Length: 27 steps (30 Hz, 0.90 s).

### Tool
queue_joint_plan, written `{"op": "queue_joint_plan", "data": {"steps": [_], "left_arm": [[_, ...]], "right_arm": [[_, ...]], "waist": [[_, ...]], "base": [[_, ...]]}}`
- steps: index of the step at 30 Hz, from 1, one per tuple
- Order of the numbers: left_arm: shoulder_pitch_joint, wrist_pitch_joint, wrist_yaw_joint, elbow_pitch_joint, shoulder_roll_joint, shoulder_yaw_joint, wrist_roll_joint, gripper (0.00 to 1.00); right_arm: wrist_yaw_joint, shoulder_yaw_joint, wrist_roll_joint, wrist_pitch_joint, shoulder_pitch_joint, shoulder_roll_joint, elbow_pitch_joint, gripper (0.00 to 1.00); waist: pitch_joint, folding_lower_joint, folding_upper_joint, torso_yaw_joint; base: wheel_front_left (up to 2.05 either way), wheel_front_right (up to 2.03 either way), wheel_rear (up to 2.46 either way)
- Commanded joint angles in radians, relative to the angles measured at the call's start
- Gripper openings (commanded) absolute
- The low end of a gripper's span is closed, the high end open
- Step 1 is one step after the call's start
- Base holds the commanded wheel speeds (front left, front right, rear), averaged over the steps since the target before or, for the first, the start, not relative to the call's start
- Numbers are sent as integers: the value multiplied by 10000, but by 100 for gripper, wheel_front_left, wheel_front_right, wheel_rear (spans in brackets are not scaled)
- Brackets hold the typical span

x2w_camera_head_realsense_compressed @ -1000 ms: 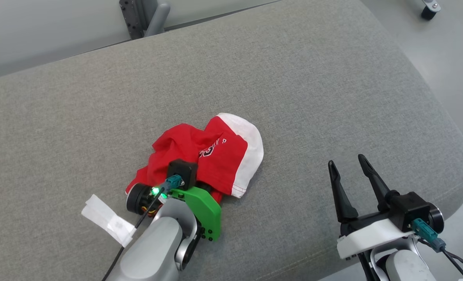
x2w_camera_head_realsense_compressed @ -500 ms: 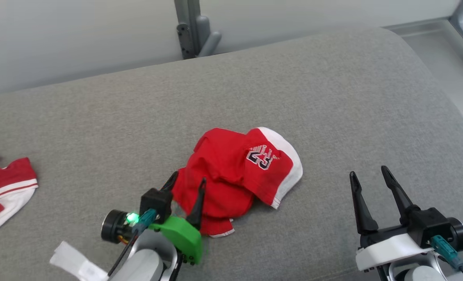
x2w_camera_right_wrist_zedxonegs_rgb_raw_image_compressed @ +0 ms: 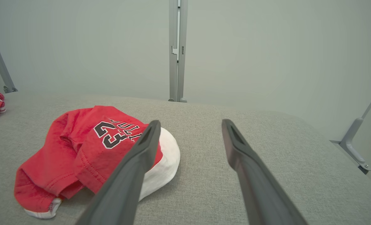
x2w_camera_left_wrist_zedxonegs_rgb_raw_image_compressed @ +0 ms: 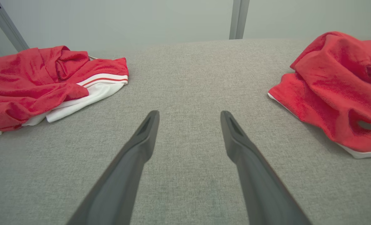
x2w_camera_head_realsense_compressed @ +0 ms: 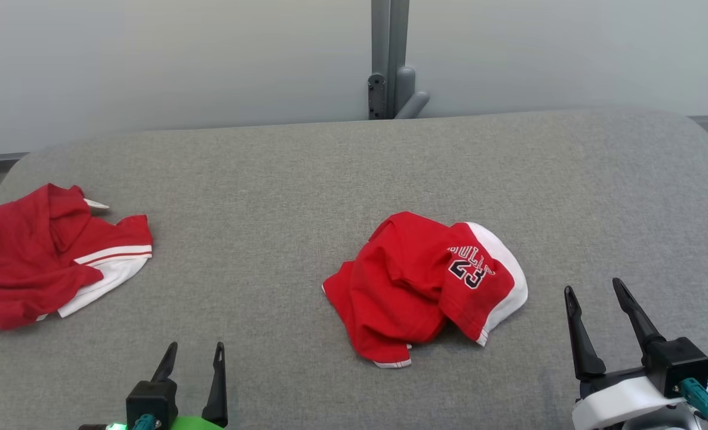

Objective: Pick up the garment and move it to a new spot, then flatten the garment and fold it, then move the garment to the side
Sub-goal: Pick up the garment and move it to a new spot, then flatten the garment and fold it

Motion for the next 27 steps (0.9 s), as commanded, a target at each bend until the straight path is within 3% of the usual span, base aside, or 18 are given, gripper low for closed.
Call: {"op": "queue_joint_plan", "data": {"steps": [1,6,15,27], "left_arm": [[397,-74,37,-308,-17,450,294,100],[1081,-71,-147,-844,-213,1256,788,100],[1511,-74,-1044,-1086,-832,2480,1605,100],[1586,-76,-2188,-1069,-1342,3350,2269,100]], "right_arm": [[-6,-83,-73,-33,232,-59,113,100],[-6,-215,-104,-33,319,-82,306,100],[-6,-246,-119,-33,376,-35,498,100],[-6,-143,-74,-33,204,45,574,100]], "waist": [[-307,0,13,414],[-323,0,13,514],[-266,0,13,535],[-216,0,13,294]], "base": [[0,0,0],[0,0,0],[0,0,0],[0,0,0]]}}
